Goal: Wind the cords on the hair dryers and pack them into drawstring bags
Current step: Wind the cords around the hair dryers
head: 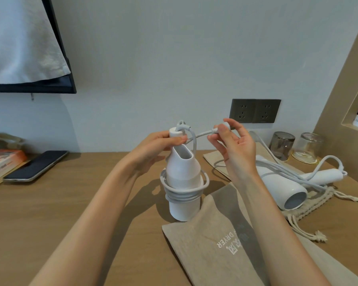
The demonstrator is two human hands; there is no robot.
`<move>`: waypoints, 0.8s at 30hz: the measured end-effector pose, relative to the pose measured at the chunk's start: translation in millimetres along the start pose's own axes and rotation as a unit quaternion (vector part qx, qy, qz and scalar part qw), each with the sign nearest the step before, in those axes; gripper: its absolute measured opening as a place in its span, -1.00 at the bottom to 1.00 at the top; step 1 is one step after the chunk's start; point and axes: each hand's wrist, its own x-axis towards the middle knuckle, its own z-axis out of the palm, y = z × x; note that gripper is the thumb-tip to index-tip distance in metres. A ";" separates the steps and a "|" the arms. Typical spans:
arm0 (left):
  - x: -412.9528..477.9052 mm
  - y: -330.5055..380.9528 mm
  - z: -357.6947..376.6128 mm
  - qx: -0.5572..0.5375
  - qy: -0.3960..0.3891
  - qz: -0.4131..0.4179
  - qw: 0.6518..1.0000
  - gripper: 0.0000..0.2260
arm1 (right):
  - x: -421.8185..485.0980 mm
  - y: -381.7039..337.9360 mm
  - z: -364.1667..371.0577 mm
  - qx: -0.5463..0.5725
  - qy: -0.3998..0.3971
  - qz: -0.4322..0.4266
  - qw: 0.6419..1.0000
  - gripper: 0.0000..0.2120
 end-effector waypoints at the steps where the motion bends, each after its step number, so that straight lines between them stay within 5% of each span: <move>1: -0.4 -0.2 -1.0 -0.005 -0.006 -0.001 1.000 -0.86 | 1.0 -1.5 -0.6 0.040 -0.003 0.008 0.999 -0.83; 7: 0.0 -1.6 -0.1 -0.031 -0.005 0.005 1.000 -0.87 | 2.6 -5.0 -5.8 0.212 -0.015 0.058 0.975 -0.69; 12: -2.2 -10.5 2.9 -0.103 0.012 0.022 0.994 -0.83 | 7.1 1.0 -9.9 -0.006 0.009 0.081 0.997 -0.78; 15: -6.0 -15.0 -1.0 -0.157 0.015 0.030 0.987 -0.79 | 5.1 9.8 -8.9 -0.095 -0.029 0.195 0.976 -0.68; 19: -13.1 -20.2 -10.7 -0.232 0.013 0.036 0.972 -0.67 | 3.4 13.2 -9.3 0.007 -0.101 0.348 0.932 -0.63; 24: -21.1 -23.1 -14.2 -0.250 0.004 0.059 0.966 -0.70 | 2.6 8.7 -2.6 0.024 -0.096 0.301 0.948 -0.72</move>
